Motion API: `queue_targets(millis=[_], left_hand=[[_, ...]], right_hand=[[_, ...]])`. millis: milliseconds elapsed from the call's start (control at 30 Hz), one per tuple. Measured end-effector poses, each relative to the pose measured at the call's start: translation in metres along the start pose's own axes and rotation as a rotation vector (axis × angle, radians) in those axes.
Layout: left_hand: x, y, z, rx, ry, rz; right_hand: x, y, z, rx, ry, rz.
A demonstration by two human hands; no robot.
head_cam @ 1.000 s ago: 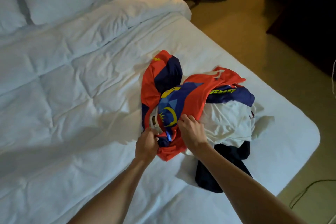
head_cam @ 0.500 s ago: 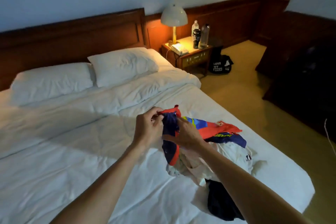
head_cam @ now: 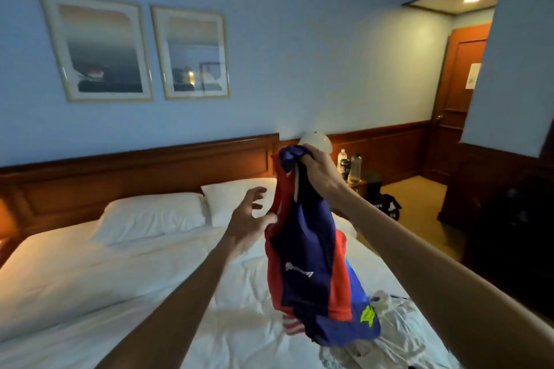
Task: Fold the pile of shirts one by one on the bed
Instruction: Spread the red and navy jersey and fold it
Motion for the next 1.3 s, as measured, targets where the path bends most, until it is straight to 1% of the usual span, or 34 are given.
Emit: queue_targets(millis=[67, 100, 133, 167, 200, 300, 367, 433, 500, 600, 667, 767, 867, 1000, 1067, 1200, 1300], left_hand=[[0.005, -0.019, -0.013, 0.229, -0.041, -0.102], [0.003, -0.030, -0.022, 0.320, -0.014, -0.101], [0.001, -0.039, -0.032, 0.354, 0.074, -0.084], [-0.002, -0.043, -0.044, 0.325, 0.164, -0.050], [-0.005, -0.045, -0.060, 0.245, 0.218, -0.027], [-0.021, -0.041, -0.124, -0.053, 0.142, -0.003], [-0.044, -0.042, -0.169, -0.223, 0.162, 0.103], [-0.075, -0.045, -0.207, -0.299, 0.246, 0.197], [-0.104, -0.043, -0.238, -0.339, 0.321, 0.238], [-0.141, -0.046, -0.269, -0.428, 0.416, 0.274], [-0.161, -0.053, -0.283, -0.460, 0.500, 0.259], [-0.180, -0.066, -0.302, -0.466, 0.598, 0.155], [-0.187, -0.072, -0.317, -0.481, 0.636, 0.116], [-0.179, -0.076, -0.332, -0.527, 0.580, 0.176], [-0.172, -0.080, -0.337, -0.508, 0.573, 0.207], [-0.171, -0.090, -0.327, -0.486, 0.436, 0.239], [-0.178, -0.093, -0.317, -0.495, 0.429, 0.248]], right_hand=[[0.039, 0.000, 0.005, -0.028, 0.040, -0.029], [0.057, 0.001, 0.010, -0.036, 0.037, -0.034], [0.071, 0.004, 0.015, -0.038, 0.035, -0.039], [0.084, 0.008, 0.020, -0.039, 0.034, -0.054], [0.093, 0.014, 0.026, -0.041, 0.042, -0.066], [0.114, 0.029, 0.031, -0.090, 0.037, -0.057], [0.116, 0.040, 0.028, -0.133, 0.012, -0.047], [0.113, 0.052, 0.031, -0.120, 0.001, -0.022], [0.101, 0.065, 0.041, -0.078, 0.016, 0.002], [0.105, 0.065, 0.060, -0.064, 0.065, -0.032], [0.122, 0.051, 0.066, -0.063, 0.008, -0.055], [0.133, 0.046, 0.069, -0.047, -0.057, -0.043], [0.138, 0.050, 0.074, -0.013, -0.110, -0.123], [0.145, 0.055, 0.072, -0.050, -0.113, -0.192], [0.145, 0.057, 0.069, -0.052, -0.111, -0.203], [0.151, 0.061, 0.067, -0.038, -0.080, -0.214], [0.160, 0.060, 0.069, 0.005, -0.186, -0.304]])
Point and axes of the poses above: each hand's wrist, its own y-axis towards the middle knuckle, its own z-axis out of the palm, x = y × z, the point moved 4 cm from there along y, towards the middle knuckle
